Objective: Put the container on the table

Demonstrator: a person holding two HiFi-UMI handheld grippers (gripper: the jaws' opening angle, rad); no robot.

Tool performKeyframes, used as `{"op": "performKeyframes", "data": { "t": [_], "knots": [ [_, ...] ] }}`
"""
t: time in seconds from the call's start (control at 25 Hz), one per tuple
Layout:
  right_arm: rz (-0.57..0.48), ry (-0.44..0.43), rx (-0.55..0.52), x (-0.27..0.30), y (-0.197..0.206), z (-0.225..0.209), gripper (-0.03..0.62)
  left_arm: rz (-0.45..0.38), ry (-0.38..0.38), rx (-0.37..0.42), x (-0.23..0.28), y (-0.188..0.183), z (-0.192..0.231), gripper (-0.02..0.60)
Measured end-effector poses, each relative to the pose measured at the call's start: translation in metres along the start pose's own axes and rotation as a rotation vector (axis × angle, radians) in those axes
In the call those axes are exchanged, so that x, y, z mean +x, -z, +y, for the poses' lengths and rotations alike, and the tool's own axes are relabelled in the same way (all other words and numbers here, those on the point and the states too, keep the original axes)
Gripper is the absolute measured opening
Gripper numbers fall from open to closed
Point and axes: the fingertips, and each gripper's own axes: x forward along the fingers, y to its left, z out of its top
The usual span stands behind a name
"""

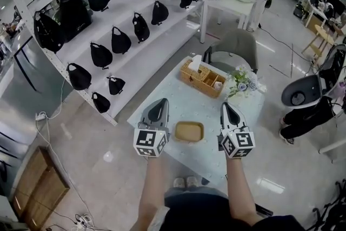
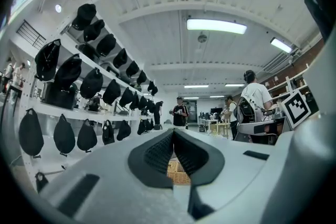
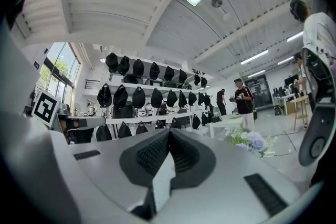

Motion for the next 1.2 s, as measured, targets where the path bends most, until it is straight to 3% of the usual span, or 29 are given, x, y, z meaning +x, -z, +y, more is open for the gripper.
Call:
{"op": "performKeyframes", "data": {
  "t": [1.2],
  "knots": [
    [-0.014, 0.0, -0.012, -0.008, -0.004, 0.004, -0.003, 0.019, -0.016, -0.018, -0.01, 0.006, -0.001, 0.009]
  ]
}}
